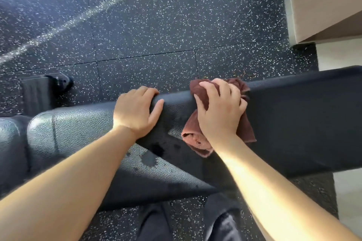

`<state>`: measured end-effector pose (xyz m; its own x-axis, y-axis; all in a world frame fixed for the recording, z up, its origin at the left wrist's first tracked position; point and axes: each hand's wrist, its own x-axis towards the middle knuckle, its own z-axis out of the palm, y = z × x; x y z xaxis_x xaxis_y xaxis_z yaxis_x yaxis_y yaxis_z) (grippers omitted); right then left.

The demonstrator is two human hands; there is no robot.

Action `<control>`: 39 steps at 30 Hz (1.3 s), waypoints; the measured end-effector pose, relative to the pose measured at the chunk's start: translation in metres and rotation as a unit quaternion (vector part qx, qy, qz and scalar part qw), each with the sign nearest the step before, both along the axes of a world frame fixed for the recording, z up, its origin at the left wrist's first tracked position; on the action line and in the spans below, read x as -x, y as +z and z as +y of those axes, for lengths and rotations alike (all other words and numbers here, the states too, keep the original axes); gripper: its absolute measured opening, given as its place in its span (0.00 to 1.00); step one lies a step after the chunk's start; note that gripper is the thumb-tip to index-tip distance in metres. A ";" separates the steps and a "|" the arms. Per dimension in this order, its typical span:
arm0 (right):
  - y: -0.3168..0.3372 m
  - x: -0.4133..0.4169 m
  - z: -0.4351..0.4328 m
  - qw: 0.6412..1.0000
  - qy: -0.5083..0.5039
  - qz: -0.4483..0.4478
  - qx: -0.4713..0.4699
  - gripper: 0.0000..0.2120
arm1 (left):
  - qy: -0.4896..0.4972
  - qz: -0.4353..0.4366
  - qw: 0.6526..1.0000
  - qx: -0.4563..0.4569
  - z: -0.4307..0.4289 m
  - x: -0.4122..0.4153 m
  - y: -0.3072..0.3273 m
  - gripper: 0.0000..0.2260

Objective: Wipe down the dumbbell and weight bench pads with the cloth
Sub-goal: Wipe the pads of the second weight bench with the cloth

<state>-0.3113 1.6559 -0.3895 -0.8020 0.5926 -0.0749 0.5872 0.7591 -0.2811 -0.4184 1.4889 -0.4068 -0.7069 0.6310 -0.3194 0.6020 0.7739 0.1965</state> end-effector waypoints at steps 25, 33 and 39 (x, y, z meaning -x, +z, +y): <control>-0.004 0.050 -0.007 0.998 0.031 -0.051 0.009 0.09 | -0.009 -0.050 0.998 -0.027 0.000 0.006 0.002 0.21; -0.005 0.039 -0.014 0.999 0.040 -0.001 -0.026 0.09 | -0.016 -0.025 0.999 -0.040 -0.001 0.004 0.000 0.21; -0.010 -0.001 -0.035 0.996 0.028 0.068 -0.045 0.13 | -0.006 0.018 0.999 -0.045 -0.002 0.000 -0.005 0.19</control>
